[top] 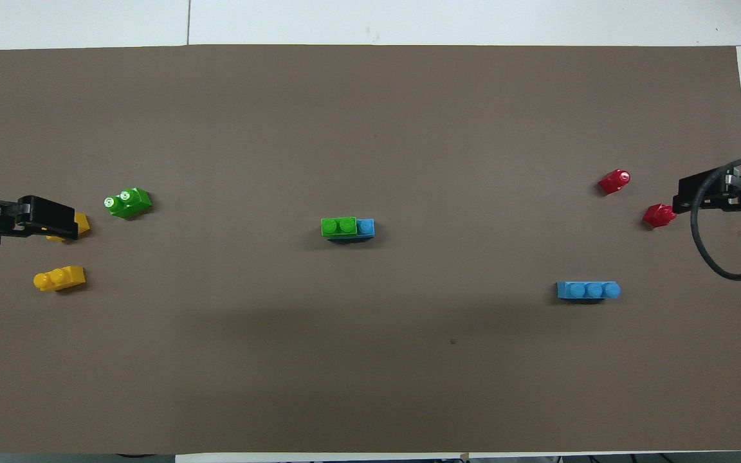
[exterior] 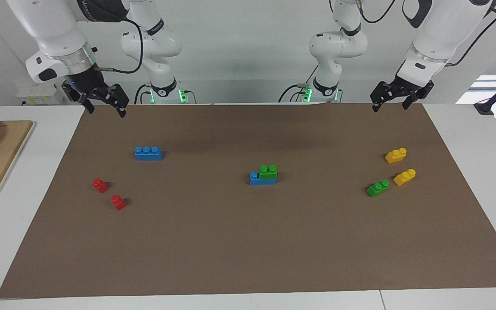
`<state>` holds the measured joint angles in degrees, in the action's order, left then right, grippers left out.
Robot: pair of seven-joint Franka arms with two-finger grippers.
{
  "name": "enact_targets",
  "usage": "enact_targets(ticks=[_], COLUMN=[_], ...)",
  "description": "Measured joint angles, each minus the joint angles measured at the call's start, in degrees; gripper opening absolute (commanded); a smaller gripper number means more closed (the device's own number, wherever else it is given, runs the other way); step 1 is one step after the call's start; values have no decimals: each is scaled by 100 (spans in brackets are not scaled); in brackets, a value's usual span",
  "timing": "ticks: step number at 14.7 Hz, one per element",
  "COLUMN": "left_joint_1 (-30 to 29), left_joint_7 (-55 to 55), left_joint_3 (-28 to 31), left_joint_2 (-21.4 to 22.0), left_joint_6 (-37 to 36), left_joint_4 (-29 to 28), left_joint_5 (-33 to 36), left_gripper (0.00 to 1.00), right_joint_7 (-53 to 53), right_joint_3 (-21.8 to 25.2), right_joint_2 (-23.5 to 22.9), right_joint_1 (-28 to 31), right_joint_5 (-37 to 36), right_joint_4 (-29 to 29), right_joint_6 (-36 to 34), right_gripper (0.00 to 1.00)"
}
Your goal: Remove green block with left arm and hold with right
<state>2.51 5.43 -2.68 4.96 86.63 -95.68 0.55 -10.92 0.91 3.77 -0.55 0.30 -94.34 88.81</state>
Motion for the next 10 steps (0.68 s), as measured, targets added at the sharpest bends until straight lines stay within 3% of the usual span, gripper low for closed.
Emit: enact_targets(ticks=[10], left_joint_1=[0], left_joint_7=[0], left_joint_3=[4], left_joint_2=[-2], left_joint_6=[-66], left_joint_4=[-12], left_joint_5=[0], left_gripper=[100], right_joint_7=[0], right_joint_3=[22], right_joint_2=[0], right_joint_1=[16], right_joint_5=[0], right_joint_4=[0], right_joint_6=[0], right_gripper=[100])
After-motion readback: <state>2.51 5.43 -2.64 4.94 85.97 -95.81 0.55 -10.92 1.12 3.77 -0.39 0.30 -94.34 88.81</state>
